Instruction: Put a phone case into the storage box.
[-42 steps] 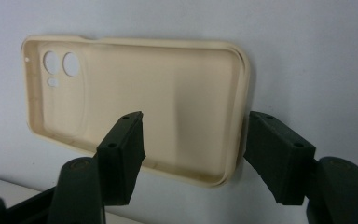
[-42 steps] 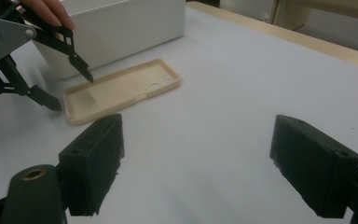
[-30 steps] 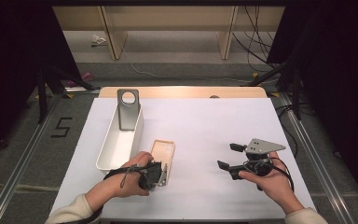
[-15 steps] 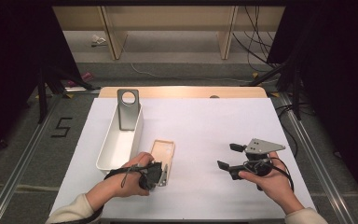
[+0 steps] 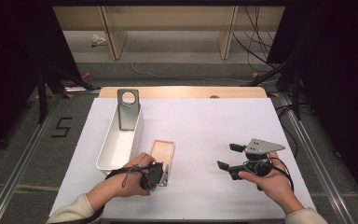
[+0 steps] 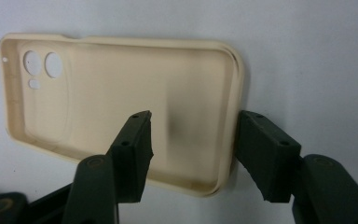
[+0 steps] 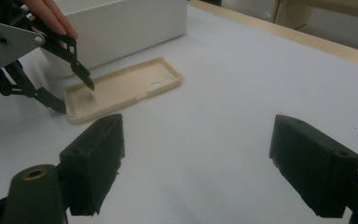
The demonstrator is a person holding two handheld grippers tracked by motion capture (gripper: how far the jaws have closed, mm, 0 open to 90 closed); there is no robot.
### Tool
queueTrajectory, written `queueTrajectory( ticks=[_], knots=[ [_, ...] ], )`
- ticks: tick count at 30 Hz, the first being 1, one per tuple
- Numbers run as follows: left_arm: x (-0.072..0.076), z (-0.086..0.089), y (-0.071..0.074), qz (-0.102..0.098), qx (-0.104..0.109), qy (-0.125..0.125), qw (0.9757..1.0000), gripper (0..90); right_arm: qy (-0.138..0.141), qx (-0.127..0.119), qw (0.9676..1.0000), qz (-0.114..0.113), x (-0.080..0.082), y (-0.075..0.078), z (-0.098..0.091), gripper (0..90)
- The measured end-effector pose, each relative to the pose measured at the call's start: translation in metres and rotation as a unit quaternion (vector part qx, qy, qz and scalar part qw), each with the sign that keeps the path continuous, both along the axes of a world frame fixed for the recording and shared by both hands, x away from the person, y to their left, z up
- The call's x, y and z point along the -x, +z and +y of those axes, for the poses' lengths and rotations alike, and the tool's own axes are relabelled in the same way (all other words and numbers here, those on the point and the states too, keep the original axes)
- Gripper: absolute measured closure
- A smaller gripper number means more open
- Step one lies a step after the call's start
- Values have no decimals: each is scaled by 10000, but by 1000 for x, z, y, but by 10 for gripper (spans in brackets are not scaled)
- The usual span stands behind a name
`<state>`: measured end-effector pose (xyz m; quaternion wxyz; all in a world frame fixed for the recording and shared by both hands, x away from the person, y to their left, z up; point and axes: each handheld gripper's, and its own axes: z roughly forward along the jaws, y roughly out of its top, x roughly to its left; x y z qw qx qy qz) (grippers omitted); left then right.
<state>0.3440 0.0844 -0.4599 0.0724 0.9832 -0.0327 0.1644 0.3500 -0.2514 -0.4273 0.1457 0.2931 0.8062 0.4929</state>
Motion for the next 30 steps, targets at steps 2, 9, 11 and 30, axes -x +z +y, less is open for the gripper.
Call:
queueTrajectory(
  ticks=[2,9,11,30],
  knots=[
    [0,0,0,23,-9,-37,10000,481,-1,-3,10000,-1,0,0,0,188],
    [0,0,0,159,-13,-50,9999,553,6,1,10000,-1,0,0,0,188],
    [0,0,0,182,-32,-73,9998,574,5,3,10000,-1,0,0,0,188],
    [6,-1,-1,300,-119,-230,9992,757,37,46,10000,32,0,-1,1,188]
  ],
)
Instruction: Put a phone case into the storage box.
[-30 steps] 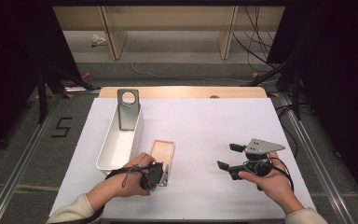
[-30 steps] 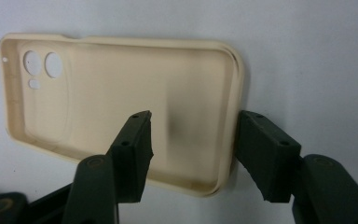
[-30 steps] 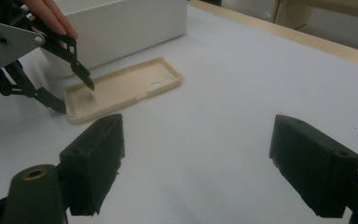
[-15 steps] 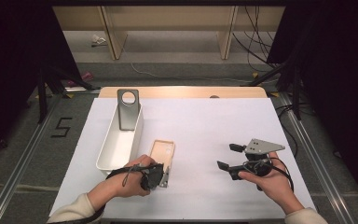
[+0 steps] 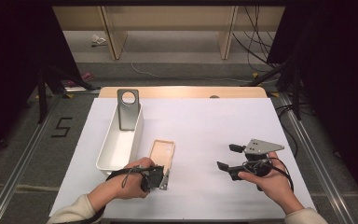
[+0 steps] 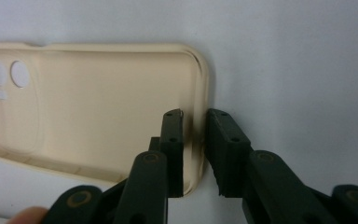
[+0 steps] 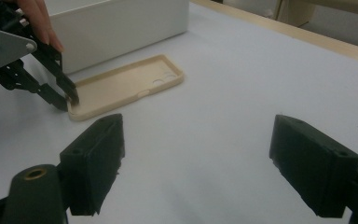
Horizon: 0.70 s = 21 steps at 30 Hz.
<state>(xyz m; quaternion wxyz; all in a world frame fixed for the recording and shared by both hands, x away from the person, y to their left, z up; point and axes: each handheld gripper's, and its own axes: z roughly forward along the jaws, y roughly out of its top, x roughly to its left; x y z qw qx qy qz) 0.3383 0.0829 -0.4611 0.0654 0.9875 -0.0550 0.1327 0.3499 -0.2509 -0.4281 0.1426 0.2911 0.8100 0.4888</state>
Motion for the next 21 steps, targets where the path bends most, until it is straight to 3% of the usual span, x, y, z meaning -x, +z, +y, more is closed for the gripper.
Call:
queueTrajectory(
  ticks=[9,21],
  knots=[
    [2,-1,0,-17,-45,-90,9999,833,15,2,10000,-1,0,0,0,188],
    [3,0,0,-61,-31,-225,9997,853,1,-12,10000,-2,0,0,0,188]
  ],
)
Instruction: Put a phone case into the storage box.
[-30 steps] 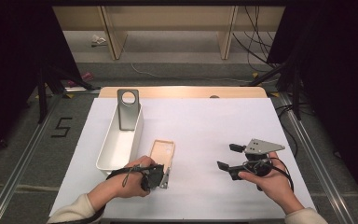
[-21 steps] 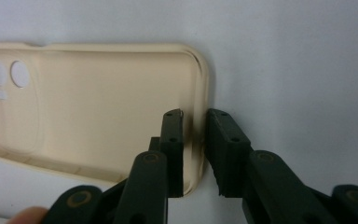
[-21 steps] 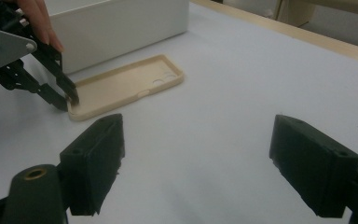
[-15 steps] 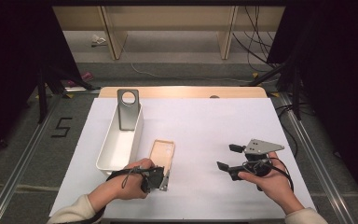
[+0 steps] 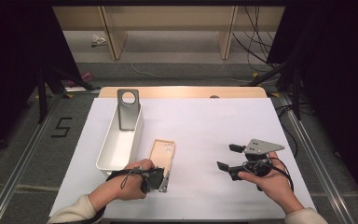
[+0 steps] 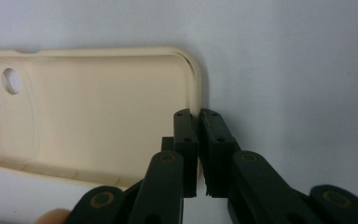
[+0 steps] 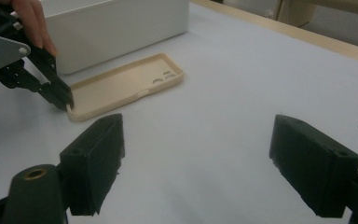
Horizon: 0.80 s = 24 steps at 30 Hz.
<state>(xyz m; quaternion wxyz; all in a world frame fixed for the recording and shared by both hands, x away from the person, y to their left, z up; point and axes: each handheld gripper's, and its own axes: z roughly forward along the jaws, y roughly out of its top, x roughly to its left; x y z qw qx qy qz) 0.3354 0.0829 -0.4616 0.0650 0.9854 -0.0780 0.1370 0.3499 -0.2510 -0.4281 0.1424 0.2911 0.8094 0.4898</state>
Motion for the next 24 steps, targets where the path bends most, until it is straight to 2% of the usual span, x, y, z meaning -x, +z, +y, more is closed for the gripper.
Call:
queueTrajectory(
  ticks=[2,7,12,13,16,17,18,19,20,22,23,24],
  knots=[
    [1,0,0,29,-21,-2,10000,857,4,7,10000,2,0,0,0,188],
    [2,1,2,32,97,-18,9999,871,-1,-3,10000,1,0,0,1,189],
    [4,-2,8,-132,288,-108,9994,873,-28,-10,10000,7,-1,0,1,190],
    [4,-4,10,-251,318,-195,9990,873,-32,-10,10000,3,-1,0,1,190],
    [7,-6,14,-307,431,-165,9985,873,-52,-14,10000,0,-1,0,2,194],
    [6,-7,15,-359,431,-244,9981,873,-62,-22,10000,1,-2,0,3,196],
    [8,-7,15,-292,439,-172,9985,873,-61,-23,10000,-1,-2,0,3,196],
    [8,-9,15,-376,458,-278,9979,873,-67,-31,10000,-10,-3,0,4,196],
    [9,-9,14,-272,464,-192,9984,873,-105,-20,9999,8,-3,0,6,198],
    [9,-12,14,-374,456,-319,9978,873,-146,-25,9999,29,-5,-1,9,198],
    [10,-13,14,-295,448,-277,9982,873,-146,-48,9999,47,-6,-1,10,199],
    [10,-14,15,-348,464,-296,9979,874,-147,-64,9998,67,-7,-1,13,200]
  ],
)
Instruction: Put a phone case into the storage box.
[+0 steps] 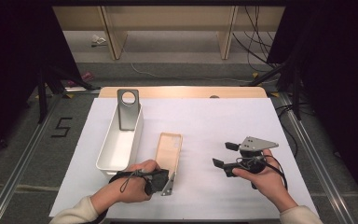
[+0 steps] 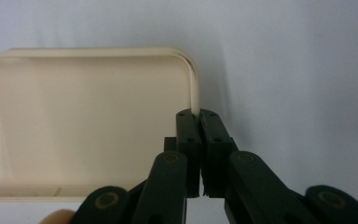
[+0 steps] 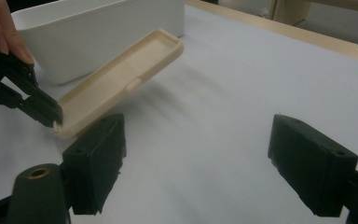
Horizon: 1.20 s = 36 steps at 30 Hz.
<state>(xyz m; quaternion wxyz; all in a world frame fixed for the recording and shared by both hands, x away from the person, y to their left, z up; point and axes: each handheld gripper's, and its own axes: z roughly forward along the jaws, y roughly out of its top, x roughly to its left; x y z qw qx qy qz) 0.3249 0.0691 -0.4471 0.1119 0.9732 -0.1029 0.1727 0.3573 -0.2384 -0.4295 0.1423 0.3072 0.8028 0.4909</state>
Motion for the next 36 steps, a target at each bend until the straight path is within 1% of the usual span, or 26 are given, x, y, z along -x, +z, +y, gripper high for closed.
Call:
queueTrajectory(
  ticks=[2,3,6,8,9,10,12,13,14,15,16,18,19,21,22,23,24,26,27,28,31,33,34,35,36],
  knots=[
    [1,-2,1,26,-3,17,10000,873,11,-35,10000,5,-3,0,5,201],
    [1,-4,2,-22,15,-19,10000,874,9,-55,10000,17,-4,0,9,203],
    [2,-7,4,-39,47,-56,10000,874,2,-76,10000,59,-8,-1,15,209],
    [3,-10,4,-53,68,-63,9999,874,4,-132,9998,123,-11,-2,20,212],
    [3,-11,5,-13,82,-44,10000,874,1,-163,9998,137,-12,-2,21,213],
    [3,-13,6,-68,80,-119,9999,874,13,-196,9997,156,-14,-2,24,213],
    [5,-15,6,-21,99,-96,9999,874,15,-278,9994,213,-18,-2,29,217],
    [5,-17,7,-92,112,-168,9998,874,24,-311,9992,245,-20,-3,32,217],
    [6,-17,6,5,127,-93,9999,874,41,-355,9989,289,-24,-3,36,218],
    [5,-18,7,-56,103,-172,9998,873,41,-375,9988,325,-26,-4,39,219],
    [5,-19,7,-63,109,-187,9997,874,43,-375,9987,344,-27,-4,41,219],
    [7,-20,7,2,140,-128,9998,874,62,-405,9983,420,-31,-6,47,225],
    [5,-21,8,-84,126,-229,9996,874,68,-408,9982,442,-33,-7,50,227],
    [7,-22,8,-57,140,-193,9997,874,79,-370,9981,496,-37,-9,56,231],
    [6,-23,9,-92,131,-252,9996,874,82,-379,9979,523,-39,-11,59,237],
    [8,-23,8,-59,166,-226,9996,874,88,-398,9976,554,-41,-12,62,241],
    [8,-24,9,-48,159,-225,9996,874,94,-424,9971,632,-44,-14,66,245],
    [8,-25,10,-113,138,-318,9993,874,98,-408,9969,668,-48,-15,71,254],
    [9,-26,9,-54,152,-269,9995,874,103,-399,9968,689,-49,-16,73,257],
    [9,-27,10,-103,150,-323,9993,874,98,-406,9966,717,-51,-17,76,267],
    [10,-28,10,-114,179,-341,9992,873,79,-417,9959,800,-56,-19,82,301],
    [11,-28,10,-79,241,-316,9992,874,-6,-459,9956,818,-57,-19,82,372],
    [11,-28,11,-109,232,-368,9990,874,-32,-507,9952,835,-58,-20,83,397],
    [11,-29,12,-134,222,-400,9989,873,-18,-540,9944,909,-58,-20,83,401],
    [12,-29,12,-131,236,-394,9989,874,-36,-555,9937,974,-58,-20,83,433]
  ],
)
